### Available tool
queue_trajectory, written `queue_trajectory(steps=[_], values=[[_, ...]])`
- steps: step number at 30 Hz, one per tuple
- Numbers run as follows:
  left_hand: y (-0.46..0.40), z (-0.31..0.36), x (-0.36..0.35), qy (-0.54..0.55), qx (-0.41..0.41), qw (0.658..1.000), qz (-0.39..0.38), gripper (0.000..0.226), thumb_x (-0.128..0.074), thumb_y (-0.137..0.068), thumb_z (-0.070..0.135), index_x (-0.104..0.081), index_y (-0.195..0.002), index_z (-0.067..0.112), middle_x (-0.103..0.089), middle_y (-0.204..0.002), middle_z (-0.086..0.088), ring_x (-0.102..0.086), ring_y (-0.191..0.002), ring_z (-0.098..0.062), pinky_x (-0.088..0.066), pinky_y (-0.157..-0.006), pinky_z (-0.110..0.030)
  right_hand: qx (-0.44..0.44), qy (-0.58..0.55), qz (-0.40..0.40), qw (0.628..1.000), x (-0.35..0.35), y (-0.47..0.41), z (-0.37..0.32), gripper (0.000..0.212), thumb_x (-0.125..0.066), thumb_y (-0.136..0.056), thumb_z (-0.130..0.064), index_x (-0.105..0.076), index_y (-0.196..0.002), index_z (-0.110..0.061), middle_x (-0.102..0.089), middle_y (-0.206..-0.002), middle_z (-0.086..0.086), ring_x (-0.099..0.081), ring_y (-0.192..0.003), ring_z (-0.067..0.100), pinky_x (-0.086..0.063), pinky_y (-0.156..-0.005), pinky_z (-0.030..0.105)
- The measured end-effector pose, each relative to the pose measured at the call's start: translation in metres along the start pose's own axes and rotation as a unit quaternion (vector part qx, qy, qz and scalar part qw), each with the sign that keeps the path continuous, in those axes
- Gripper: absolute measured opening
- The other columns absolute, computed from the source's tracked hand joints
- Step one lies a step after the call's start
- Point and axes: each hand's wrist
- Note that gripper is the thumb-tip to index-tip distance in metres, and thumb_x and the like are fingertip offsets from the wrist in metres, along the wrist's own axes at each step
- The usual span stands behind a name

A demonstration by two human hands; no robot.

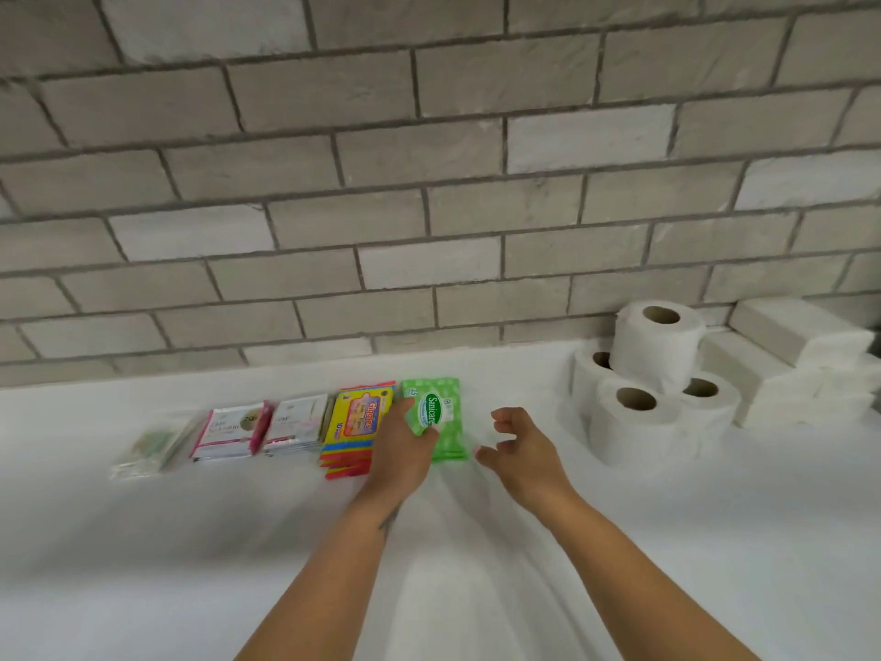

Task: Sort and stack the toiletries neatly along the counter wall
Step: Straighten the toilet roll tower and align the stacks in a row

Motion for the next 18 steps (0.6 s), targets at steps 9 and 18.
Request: queue_trajectory(steps=[9,18], values=[[-0.05,0.016,-0.011,-0.036,0.083,0.993,-0.082,0.038,-0.058,-0.088,0.013,-0.045,-0.122,0.004,-0.054,-0.101,-0.01,-0.052,-0.069,-0.018,-0.034,-0.05,-0.023,-0.029,0.021,-0.034,0.999,-0.017,-0.04,-0.004,0.057,-0.065,-0.085,-0.019,-0.04,-0.136,-0.017,-0.049,-0.134,0.005,-0.053,-0.11,0.018,-0.04,-0.087,0.023],[-0.083,0.004,-0.022,-0.082,0.117,0.985,-0.095,0.044,-0.06,-0.084,0.013,-0.046,-0.121,-0.007,-0.036,-0.067,0.003,-0.035,-0.056,-0.007,-0.033,-0.051,-0.019,-0.088,0.004,-0.057,0.994,-0.038,-0.071,0.001,0.062,-0.058,-0.088,-0.016,-0.03,-0.144,-0.015,-0.046,-0.139,0.007,-0.049,-0.121,0.022,-0.037,-0.086,0.022]])
Point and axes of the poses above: each hand's wrist, its own y-axis away from the middle knuckle, its own x-axis out of the back of the hand, z = x × y
